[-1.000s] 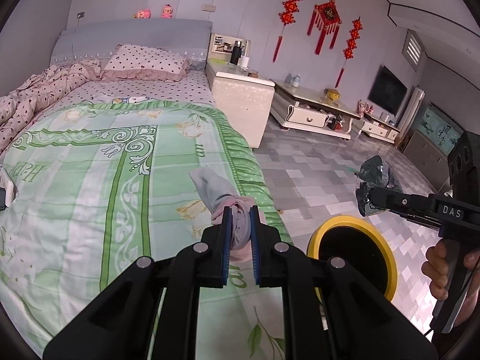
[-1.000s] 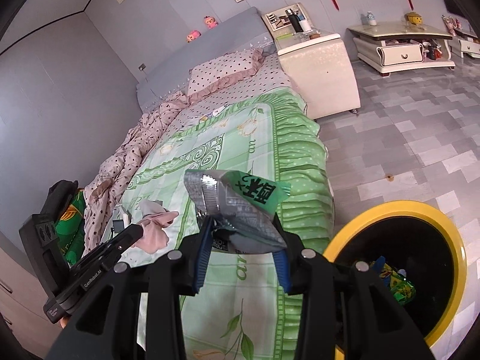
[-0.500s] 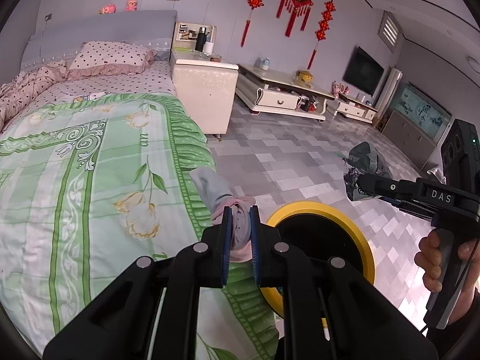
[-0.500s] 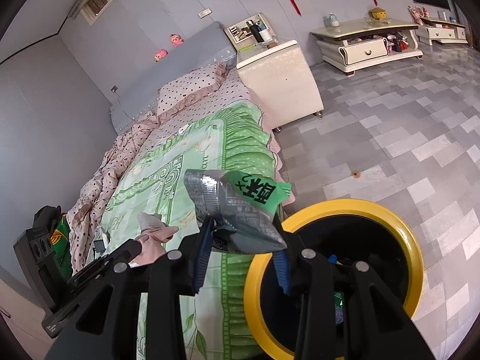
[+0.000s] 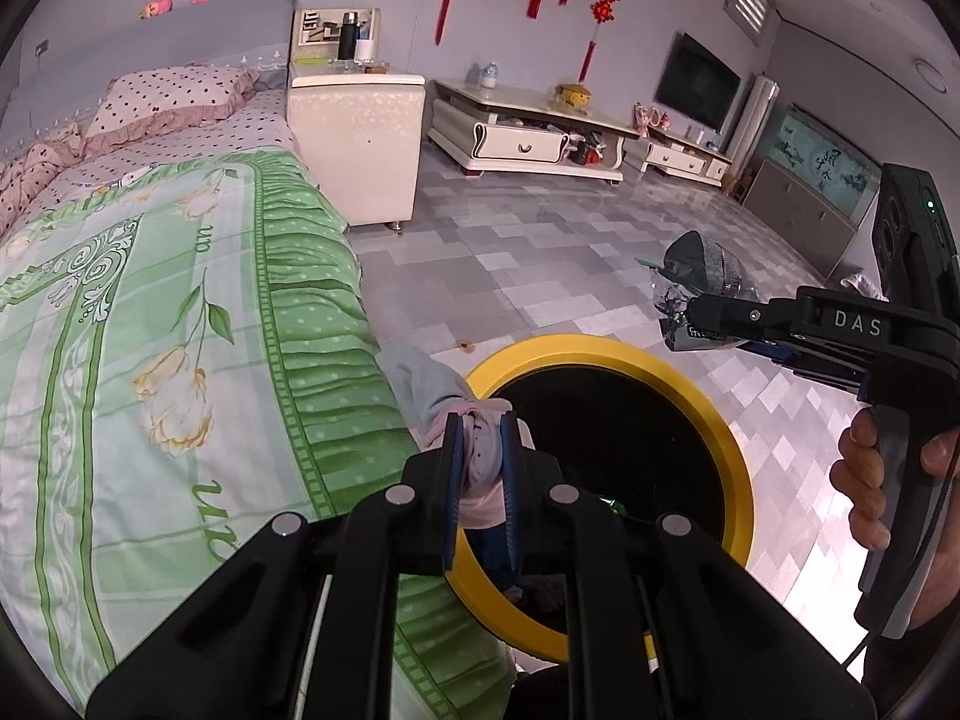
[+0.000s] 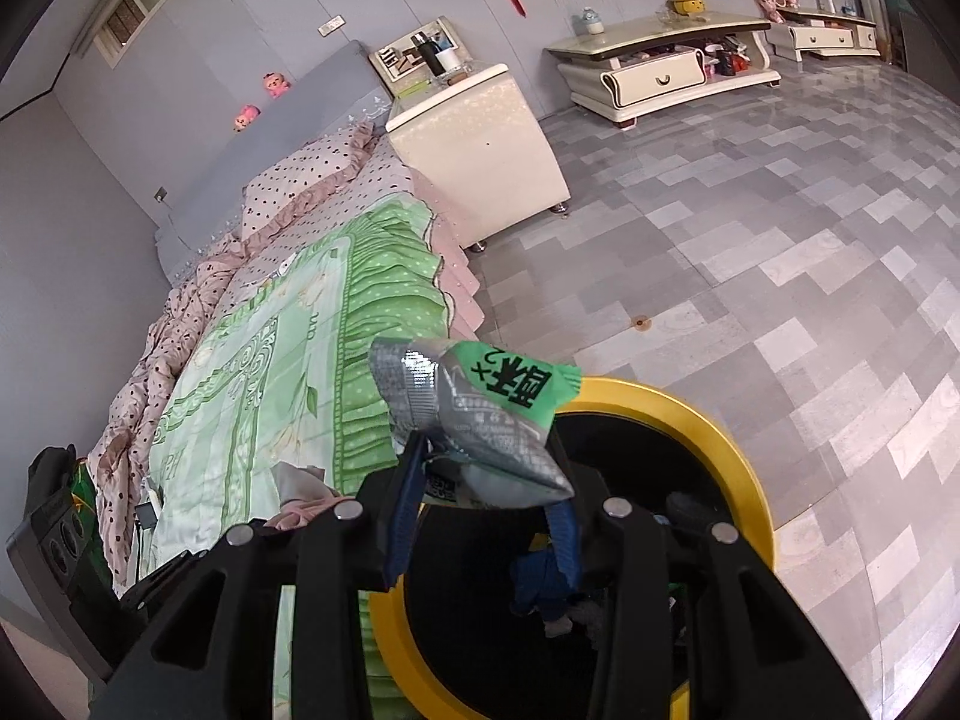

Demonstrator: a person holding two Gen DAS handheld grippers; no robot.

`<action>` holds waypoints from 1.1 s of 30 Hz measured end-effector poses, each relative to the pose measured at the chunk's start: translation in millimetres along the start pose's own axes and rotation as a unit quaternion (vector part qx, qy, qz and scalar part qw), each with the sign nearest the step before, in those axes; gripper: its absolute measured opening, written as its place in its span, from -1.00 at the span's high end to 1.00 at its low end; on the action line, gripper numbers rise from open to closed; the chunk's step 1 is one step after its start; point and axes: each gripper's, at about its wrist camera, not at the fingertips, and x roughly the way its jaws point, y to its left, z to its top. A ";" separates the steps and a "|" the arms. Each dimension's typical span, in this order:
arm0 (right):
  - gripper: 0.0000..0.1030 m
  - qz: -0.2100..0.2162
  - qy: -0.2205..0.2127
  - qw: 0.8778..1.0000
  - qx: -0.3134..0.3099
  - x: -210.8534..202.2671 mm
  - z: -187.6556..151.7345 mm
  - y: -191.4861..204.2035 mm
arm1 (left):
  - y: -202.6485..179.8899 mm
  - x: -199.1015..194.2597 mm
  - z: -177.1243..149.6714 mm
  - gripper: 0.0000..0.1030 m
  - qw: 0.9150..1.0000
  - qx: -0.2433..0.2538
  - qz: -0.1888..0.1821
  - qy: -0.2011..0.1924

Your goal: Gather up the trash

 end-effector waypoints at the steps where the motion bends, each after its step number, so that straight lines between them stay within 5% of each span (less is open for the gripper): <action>1: 0.32 -0.002 0.003 1.000 0.004 2.2 -0.1 -4.5 | -2.5 4.1 -1.7 0.78 1.000 0.000 -0.003 0.002; 15: 0.24 -0.010 0.013 0.999 0.031 14.2 -3.1 -29.4 | -20.5 27.4 -11.7 0.75 1.000 0.011 -0.023 0.018; 19: 0.12 -0.014 0.015 0.999 0.036 14.8 -3.0 -29.4 | -11.4 22.5 -12.9 0.29 1.000 -0.005 -0.022 0.013; 28: -0.20 -0.043 0.020 0.998 0.040 15.8 -7.1 -21.4 | 20.7 -0.4 -16.4 0.02 1.000 -0.025 -0.003 -0.005; 33: -0.20 -0.048 0.018 0.998 0.027 14.0 -11.1 -6.9 | 42.3 -19.1 -16.6 -0.03 0.999 -0.037 0.011 -0.020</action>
